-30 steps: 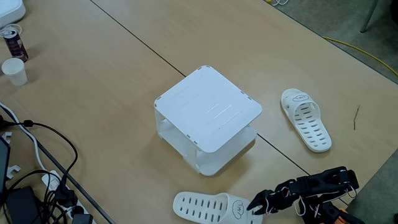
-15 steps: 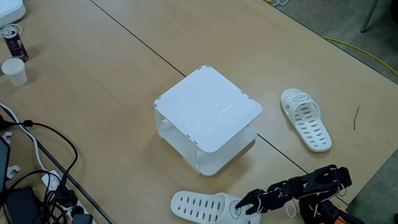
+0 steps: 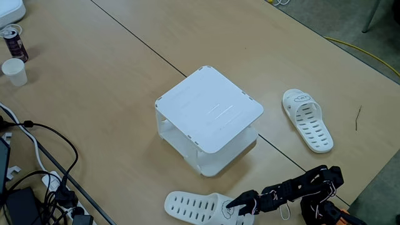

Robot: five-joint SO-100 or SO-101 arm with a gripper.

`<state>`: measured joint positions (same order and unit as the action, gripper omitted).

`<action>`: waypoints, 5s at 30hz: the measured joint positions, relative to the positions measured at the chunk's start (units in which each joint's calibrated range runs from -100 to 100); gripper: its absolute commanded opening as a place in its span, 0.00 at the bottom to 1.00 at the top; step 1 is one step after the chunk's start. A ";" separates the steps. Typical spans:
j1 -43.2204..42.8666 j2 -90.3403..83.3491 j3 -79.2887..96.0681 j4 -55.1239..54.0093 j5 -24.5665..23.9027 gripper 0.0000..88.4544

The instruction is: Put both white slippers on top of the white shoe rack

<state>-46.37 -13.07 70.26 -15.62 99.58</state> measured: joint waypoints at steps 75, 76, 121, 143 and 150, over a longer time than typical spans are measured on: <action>31.09 21.28 -77.00 23.09 0.00 0.01; 31.01 21.28 -77.00 23.09 0.00 0.01; 28.39 21.28 -73.32 23.09 0.00 0.27; 35.66 -12.12 -40.79 23.09 0.00 0.27; 61.42 -19.96 -29.38 23.09 0.00 0.27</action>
<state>15.06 -33.03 40.88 7.47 99.58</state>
